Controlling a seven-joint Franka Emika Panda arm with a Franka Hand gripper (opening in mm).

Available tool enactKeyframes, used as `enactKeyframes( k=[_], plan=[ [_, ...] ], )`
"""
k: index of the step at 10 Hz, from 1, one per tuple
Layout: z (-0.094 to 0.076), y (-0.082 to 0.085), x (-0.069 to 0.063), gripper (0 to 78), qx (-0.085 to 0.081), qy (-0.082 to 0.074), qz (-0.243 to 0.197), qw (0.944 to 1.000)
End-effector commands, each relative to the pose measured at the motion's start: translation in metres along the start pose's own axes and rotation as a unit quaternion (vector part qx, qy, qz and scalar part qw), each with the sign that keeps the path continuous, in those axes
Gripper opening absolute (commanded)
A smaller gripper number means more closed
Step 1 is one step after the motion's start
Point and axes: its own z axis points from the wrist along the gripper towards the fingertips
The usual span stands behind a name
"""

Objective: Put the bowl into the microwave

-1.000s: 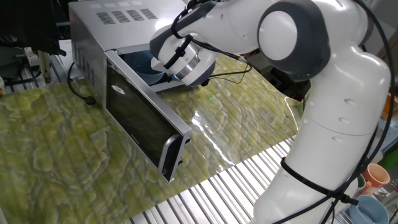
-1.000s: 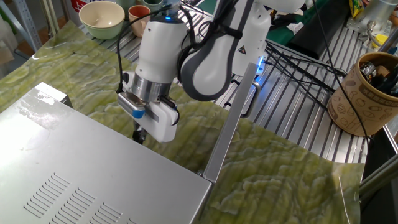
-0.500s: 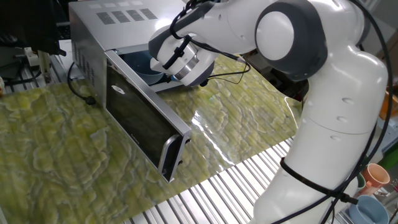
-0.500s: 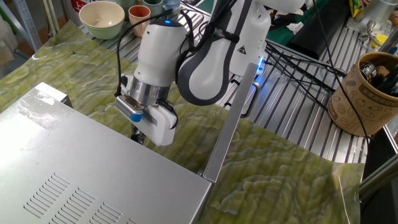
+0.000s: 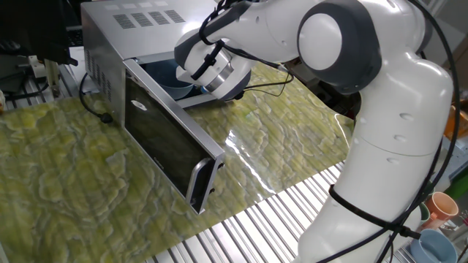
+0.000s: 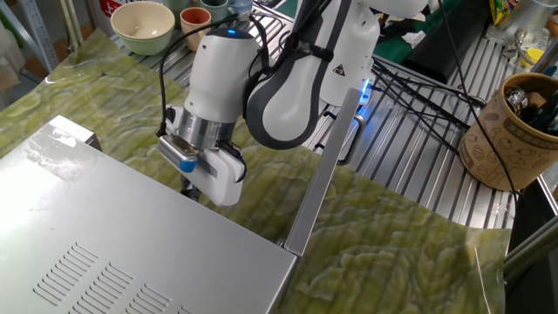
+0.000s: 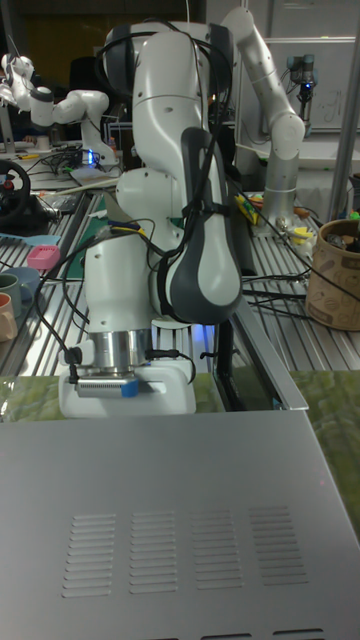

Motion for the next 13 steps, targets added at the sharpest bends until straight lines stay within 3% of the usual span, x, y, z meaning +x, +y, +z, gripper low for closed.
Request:
enactKeyframes(
  k=[1, 8, 13],
  plan=[
    [-0.0013, -0.0002, -0.0043, 1.1, -0.001, -0.005, 0.0, 1.0],
    [-0.0019, 0.0069, -0.0034, 1.1, -0.006, -0.008, 0.006, 0.9999],
    [0.0062, 0.0095, -0.0114, 1.1, -0.009, -0.009, 0.0, 0.9999]
  ],
)
